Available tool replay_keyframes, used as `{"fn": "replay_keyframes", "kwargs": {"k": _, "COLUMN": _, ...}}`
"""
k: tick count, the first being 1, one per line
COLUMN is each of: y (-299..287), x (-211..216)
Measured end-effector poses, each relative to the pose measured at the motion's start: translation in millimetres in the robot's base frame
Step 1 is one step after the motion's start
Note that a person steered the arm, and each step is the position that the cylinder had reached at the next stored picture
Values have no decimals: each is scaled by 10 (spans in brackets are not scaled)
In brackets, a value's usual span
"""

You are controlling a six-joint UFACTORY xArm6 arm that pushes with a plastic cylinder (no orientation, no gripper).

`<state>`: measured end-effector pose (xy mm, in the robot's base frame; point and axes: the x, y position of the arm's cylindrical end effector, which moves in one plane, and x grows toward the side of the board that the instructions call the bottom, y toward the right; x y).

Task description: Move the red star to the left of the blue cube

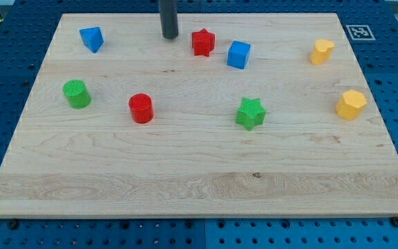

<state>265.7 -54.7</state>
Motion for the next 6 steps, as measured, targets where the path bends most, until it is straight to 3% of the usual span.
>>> {"fn": "replay_keyframes", "kwargs": {"k": 2, "y": 192, "x": 398}}
{"fn": "replay_keyframes", "kwargs": {"k": 4, "y": -9, "x": -29}}
{"fn": "replay_keyframes", "kwargs": {"k": 6, "y": 167, "x": -320}}
